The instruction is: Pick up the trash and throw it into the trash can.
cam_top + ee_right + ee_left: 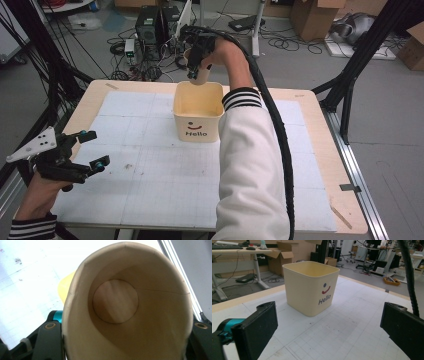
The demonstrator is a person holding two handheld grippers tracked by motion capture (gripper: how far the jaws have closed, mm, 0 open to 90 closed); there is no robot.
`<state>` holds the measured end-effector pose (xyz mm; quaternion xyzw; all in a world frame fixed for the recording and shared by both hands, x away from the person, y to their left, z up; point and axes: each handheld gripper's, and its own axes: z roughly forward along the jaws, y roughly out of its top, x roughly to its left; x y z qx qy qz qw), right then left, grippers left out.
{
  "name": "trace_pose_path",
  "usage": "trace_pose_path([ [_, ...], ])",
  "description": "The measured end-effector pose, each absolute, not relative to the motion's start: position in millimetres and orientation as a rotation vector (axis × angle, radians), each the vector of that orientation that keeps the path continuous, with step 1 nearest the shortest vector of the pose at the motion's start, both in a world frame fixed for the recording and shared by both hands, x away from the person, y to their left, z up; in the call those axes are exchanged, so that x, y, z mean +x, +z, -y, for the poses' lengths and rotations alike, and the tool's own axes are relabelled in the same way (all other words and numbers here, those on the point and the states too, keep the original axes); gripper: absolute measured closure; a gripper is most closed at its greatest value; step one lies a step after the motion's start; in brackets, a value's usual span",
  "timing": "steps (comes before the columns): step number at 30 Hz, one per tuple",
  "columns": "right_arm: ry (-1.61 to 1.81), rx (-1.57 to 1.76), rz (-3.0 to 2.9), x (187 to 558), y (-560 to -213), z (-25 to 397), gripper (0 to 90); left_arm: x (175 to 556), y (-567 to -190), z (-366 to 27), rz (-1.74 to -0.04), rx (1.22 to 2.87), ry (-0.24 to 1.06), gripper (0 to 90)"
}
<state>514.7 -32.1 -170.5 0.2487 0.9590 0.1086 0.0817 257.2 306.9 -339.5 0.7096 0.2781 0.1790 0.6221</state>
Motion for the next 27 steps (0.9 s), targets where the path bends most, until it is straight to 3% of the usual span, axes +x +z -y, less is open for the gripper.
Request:
trace_pose_path([
  [27,0.303,0.818,-2.902,526.5,-240.1,34.1,33.7,257.5,-339.6,-305.2,-0.639,1.634,0.406,1.7],
])
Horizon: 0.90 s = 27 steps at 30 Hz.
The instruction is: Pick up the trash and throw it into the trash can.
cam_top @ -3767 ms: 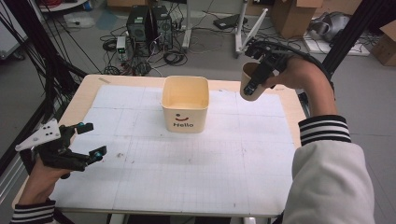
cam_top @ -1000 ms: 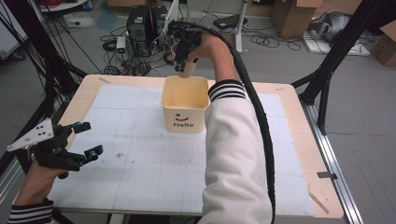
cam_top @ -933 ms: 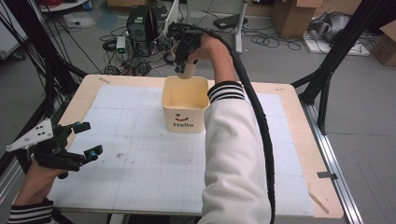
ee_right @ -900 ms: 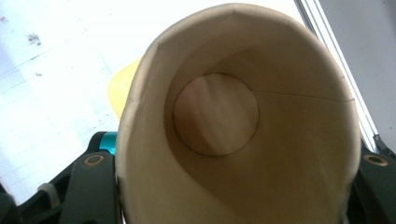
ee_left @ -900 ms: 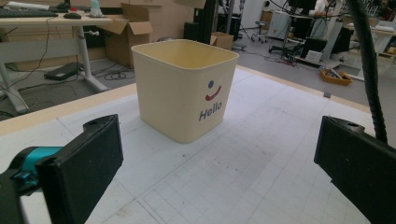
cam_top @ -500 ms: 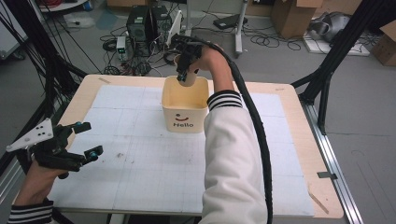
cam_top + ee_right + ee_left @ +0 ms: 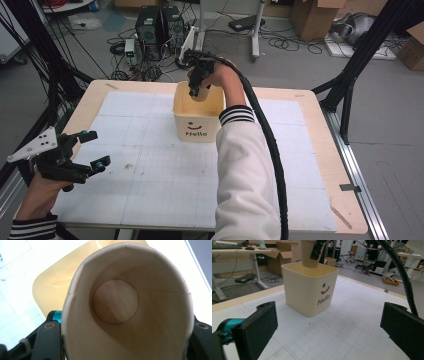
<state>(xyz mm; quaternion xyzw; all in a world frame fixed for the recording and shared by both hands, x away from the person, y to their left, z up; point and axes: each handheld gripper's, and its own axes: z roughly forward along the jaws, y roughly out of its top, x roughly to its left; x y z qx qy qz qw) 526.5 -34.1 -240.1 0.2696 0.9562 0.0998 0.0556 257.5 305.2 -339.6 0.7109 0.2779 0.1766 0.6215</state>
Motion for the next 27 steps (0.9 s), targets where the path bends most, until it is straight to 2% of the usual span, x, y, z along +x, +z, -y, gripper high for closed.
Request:
trace_pose_path([
  [6,0.313,0.812,-2.909,527.4,-241.9,33.1,31.1,257.7,-339.8,-305.5,-0.639,1.633,0.405,1.7],
  [7,0.328,0.813,-2.922,527.2,-242.2,33.0,25.2,257.8,-339.8,-305.5,-0.639,1.633,0.405,1.7],
  [8,0.328,0.813,-2.922,527.2,-242.2,33.0,25.2,257.8,-339.8,-305.6,-0.638,1.632,0.404,1.7],
  [9,0.333,0.804,-2.922,526.7,-241.8,32.7,21.2,257.7,-339.8,-305.6,-0.637,1.632,0.405,1.7],
  [10,0.362,0.807,-2.925,525.3,-241.0,32.0,7.9,257.7,-339.7,-305.7,-0.638,1.631,0.404,1.7],
  [12,0.373,0.799,-2.924,524.8,-239.6,31.8,7.0,257.6,-339.7,-305.8,-0.639,1.629,0.404,1.7],
  [13,0.405,0.794,-2.926,523.7,-236.6,31.1,0.2,257.6,-339.7,-305.9,-0.640,1.629,0.405,1.7],
  [27,0.537,0.782,-2.880,514.3,-199.0,36.5,0.1,257.4,-339.1,-306.6,-0.639,1.625,0.408,1.7],
])
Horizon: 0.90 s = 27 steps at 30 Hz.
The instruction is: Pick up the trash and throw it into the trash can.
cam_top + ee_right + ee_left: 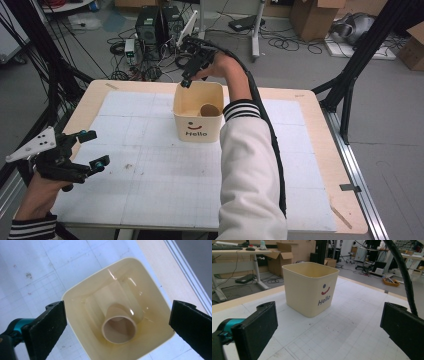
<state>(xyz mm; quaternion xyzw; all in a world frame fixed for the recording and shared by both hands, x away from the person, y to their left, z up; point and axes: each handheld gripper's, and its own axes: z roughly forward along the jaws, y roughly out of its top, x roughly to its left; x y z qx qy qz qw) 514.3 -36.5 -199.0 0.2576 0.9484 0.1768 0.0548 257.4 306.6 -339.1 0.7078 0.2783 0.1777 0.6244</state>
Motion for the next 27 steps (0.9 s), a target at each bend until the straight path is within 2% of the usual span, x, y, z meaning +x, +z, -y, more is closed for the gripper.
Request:
trace_pose_path([
  [8,0.564,0.752,-2.850,504.1,-165.5,42.4,0.2,257.1,-338.5,-306.9,-0.637,1.624,0.409,1.7],
  [27,0.606,0.745,-2.788,481.6,-125.5,68.6,0.2,257.2,-338.5,-310.2,-0.647,1.623,0.418,1.7],
])
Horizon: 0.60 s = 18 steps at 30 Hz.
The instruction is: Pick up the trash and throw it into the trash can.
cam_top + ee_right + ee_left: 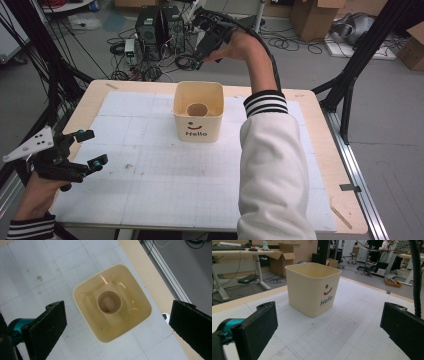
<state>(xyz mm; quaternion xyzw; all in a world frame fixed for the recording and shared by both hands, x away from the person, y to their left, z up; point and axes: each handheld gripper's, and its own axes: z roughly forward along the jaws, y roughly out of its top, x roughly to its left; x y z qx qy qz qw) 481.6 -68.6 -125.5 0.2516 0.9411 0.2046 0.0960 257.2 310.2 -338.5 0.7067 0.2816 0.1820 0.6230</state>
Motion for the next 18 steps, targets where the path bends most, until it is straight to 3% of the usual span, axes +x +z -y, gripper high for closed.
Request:
trace_pose_path([
  [18,0.759,0.724,-2.706,439.6,-118.9,112.8,0.1,256.3,-338.3,-309.2,-0.644,1.623,0.417,1.7],
])
